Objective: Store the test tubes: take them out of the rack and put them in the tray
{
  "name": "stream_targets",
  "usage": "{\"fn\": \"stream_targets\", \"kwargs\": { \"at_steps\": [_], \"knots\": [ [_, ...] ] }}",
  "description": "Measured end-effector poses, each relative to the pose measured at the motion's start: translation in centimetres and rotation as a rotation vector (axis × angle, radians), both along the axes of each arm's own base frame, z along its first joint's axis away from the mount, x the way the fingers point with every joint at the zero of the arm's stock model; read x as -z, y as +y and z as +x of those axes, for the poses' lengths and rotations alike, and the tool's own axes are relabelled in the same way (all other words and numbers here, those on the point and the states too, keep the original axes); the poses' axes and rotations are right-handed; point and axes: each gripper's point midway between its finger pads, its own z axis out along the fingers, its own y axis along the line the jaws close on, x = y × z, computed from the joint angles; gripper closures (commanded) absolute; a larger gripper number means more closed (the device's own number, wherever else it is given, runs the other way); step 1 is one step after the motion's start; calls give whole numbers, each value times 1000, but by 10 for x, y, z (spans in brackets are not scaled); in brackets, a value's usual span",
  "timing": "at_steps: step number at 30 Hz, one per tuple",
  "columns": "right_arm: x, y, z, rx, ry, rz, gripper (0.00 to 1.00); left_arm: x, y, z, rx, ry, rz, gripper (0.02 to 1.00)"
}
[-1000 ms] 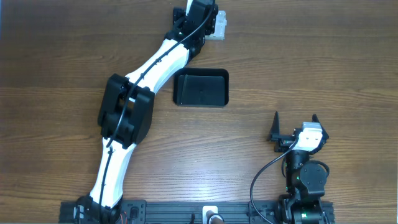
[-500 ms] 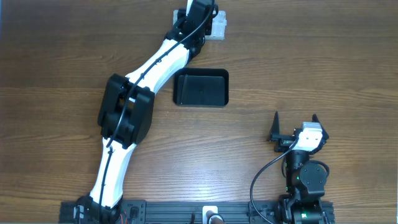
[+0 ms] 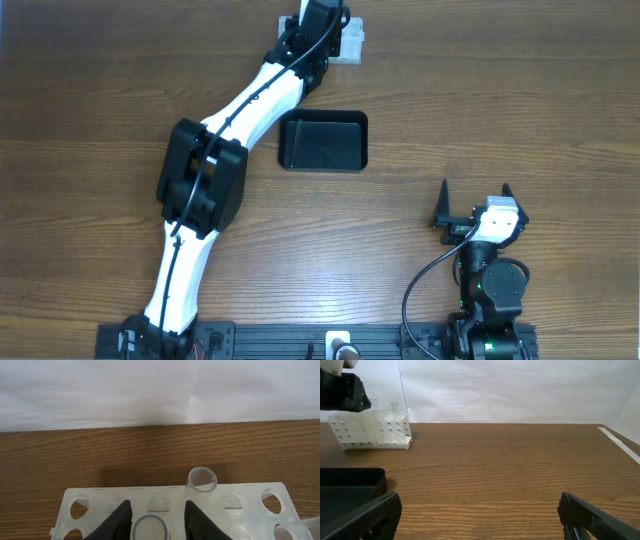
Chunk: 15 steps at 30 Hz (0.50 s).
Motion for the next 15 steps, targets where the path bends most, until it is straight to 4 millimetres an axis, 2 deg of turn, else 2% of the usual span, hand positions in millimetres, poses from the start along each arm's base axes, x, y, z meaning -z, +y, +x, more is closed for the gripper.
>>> {"fn": "stream_targets", "kwargs": {
  "at_steps": [15],
  "knots": [
    [0, 0, 0, 0, 0, 0, 9, 1, 0, 0, 0, 3, -2, 879]
  ]
}}
